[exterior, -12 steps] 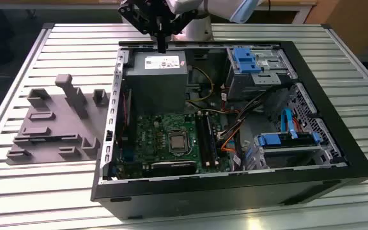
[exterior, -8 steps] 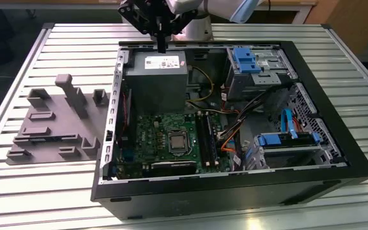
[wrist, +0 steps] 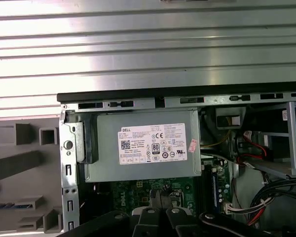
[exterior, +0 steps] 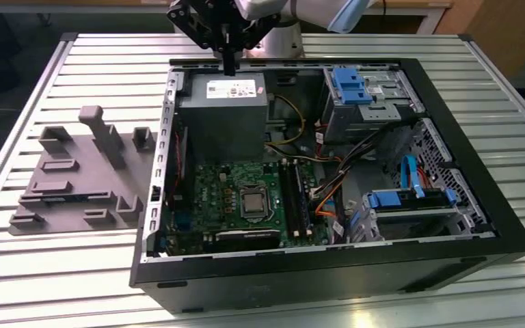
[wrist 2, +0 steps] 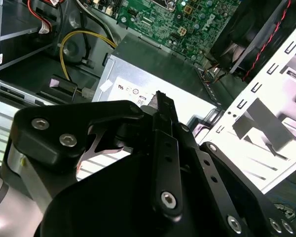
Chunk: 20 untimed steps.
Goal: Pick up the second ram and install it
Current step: 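Reach for the second ram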
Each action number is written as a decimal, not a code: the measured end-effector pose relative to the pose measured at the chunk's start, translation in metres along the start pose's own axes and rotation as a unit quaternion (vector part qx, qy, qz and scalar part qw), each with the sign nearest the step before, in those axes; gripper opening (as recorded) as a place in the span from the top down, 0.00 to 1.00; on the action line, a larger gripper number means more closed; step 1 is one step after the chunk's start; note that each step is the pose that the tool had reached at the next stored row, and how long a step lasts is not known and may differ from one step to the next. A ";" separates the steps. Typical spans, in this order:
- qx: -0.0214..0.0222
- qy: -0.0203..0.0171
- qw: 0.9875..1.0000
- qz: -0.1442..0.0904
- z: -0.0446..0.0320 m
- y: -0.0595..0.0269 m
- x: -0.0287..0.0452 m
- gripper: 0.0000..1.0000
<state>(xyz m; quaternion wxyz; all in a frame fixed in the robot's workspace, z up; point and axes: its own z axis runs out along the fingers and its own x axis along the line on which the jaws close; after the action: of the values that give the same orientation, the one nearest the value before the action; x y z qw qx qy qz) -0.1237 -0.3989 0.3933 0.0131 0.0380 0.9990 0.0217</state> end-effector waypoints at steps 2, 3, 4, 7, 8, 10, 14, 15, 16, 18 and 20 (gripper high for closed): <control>0.000 0.000 1.000 0.000 0.0000 0.0000 0.0003 0.89; 0.000 0.000 1.000 0.000 0.0000 0.0000 0.0005 0.89; 0.000 0.000 1.000 0.000 0.0000 -0.0001 0.0007 0.89; 0.000 0.000 1.000 0.000 0.0000 -0.0001 0.0013 0.89; 0.000 0.000 1.000 0.000 0.0000 -0.0001 0.0015 0.89; 0.000 0.000 1.000 0.000 0.0000 -0.0001 0.0018 0.89; 0.000 0.000 1.000 0.000 0.0000 -0.0002 0.0022 0.89; 0.000 0.000 1.000 0.000 0.0001 -0.0002 0.0026 0.89; 0.000 0.000 1.000 0.000 0.0001 -0.0002 0.0028 0.89; 0.000 0.000 1.000 0.000 0.0000 -0.0003 0.0034 0.89; 0.000 0.000 1.000 0.000 0.0000 -0.0003 0.0041 0.89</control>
<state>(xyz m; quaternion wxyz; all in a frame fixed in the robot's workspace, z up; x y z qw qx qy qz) -0.1279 -0.3989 0.3931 0.0131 0.0379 0.9990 0.0217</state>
